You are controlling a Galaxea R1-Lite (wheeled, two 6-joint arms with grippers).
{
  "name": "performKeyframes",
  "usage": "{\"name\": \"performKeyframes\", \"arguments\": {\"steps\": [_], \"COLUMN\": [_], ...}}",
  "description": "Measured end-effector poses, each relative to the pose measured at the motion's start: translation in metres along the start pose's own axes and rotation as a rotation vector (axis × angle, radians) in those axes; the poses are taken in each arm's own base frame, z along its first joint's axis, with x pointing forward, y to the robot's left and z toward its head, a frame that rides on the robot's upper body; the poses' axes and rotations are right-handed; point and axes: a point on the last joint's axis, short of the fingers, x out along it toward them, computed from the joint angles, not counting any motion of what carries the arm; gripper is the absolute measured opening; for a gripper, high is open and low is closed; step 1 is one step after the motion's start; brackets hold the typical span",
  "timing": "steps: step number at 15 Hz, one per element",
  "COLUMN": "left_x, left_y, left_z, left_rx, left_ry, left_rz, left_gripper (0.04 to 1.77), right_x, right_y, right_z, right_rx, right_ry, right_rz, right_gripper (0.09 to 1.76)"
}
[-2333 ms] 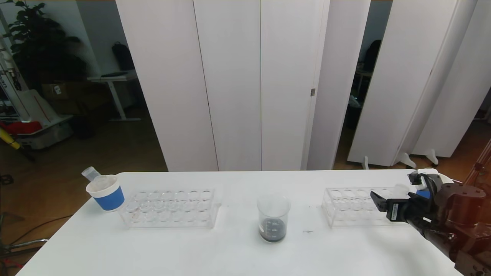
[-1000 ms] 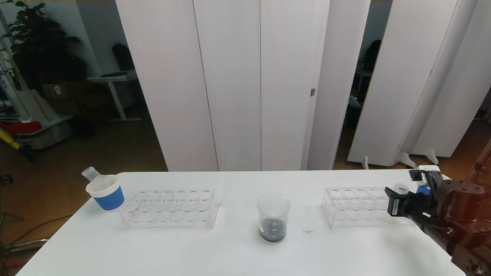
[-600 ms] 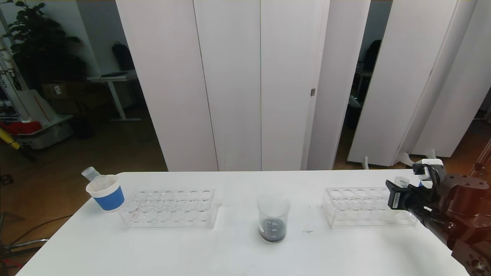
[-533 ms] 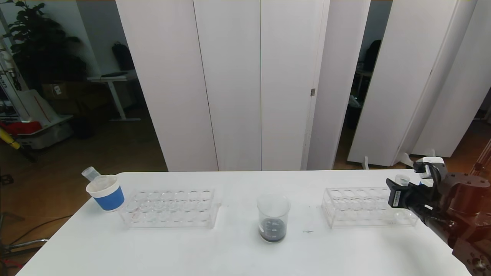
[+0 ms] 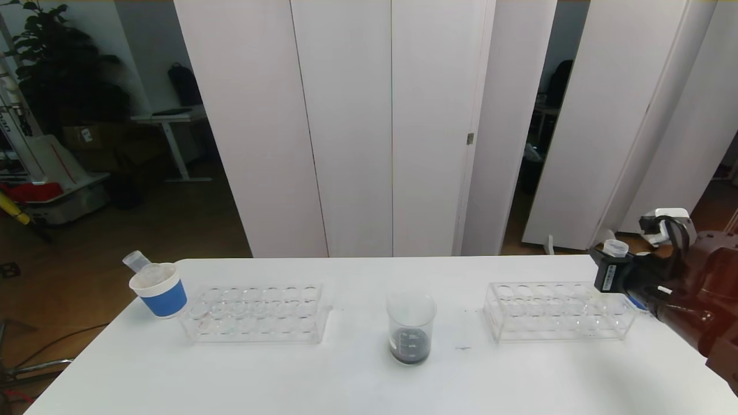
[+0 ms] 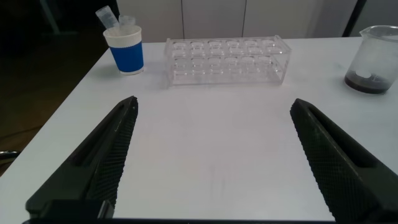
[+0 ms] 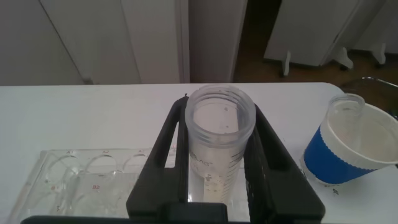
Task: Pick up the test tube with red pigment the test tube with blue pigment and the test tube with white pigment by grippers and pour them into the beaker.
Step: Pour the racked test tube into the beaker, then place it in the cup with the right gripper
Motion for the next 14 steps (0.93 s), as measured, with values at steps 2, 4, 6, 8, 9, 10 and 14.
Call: {"name": "performKeyframes", "arguments": {"steps": [2, 4, 6, 8, 9, 10, 14], "left_x": [0.000, 0.000, 0.000, 0.000, 0.000, 0.000, 0.000], "left_y": [0.000, 0.000, 0.000, 0.000, 0.000, 0.000, 0.000], "left_z": [0.000, 0.000, 0.000, 0.000, 0.000, 0.000, 0.000], "left_rx": [0.000, 0.000, 0.000, 0.000, 0.000, 0.000, 0.000], "left_ry": [0.000, 0.000, 0.000, 0.001, 0.000, 0.000, 0.000], "left_rz": [0.000, 0.000, 0.000, 0.000, 0.000, 0.000, 0.000], "left_gripper": [1.75, 1.75, 1.75, 1.75, 1.75, 1.75, 1.75], "right_x": [-0.004, -0.007, -0.004, 0.000, 0.002, 0.004, 0.015], "right_y": [0.001, 0.002, 0.002, 0.004, 0.005, 0.006, 0.016], "right_z": [0.017, 0.036, 0.057, 0.078, 0.090, 0.101, 0.131], "right_rx": [0.002, 0.003, 0.002, 0.000, -0.004, -0.009, -0.095], "right_ry": [-0.030, -0.052, -0.066, -0.091, -0.115, -0.134, -0.173], "right_rz": [0.042, 0.114, 0.163, 0.230, 0.279, 0.322, 0.467], "right_gripper": [0.57, 0.57, 0.57, 0.57, 0.57, 0.57, 0.57]}}
